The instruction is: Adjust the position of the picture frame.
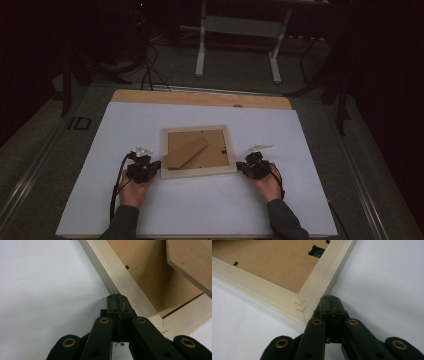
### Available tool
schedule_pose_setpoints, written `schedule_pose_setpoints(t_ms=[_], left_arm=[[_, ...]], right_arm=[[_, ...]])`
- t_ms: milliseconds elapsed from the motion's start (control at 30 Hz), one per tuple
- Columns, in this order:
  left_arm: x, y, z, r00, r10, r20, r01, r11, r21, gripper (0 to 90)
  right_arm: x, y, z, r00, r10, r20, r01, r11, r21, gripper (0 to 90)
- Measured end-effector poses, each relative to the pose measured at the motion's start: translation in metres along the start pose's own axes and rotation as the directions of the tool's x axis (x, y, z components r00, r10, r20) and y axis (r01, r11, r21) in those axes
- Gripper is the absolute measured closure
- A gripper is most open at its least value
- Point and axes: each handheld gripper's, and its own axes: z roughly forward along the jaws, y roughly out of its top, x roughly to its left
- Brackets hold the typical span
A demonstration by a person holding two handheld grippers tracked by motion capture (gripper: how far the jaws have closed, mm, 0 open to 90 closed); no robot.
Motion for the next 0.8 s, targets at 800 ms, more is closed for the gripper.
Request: schedule_pose_setpoints(t_ms=[800], left_arm=[[-0.008, -0.010, -0.015, 0.9954, 0.025, 0.092, -0.033, 0.9956, 0.088, 90.0]], right_arm=[[0.001, -0.024, -0.017, 0.9989, -0.005, -0.046, 0.004, 1.000, -0.022, 90.0]])
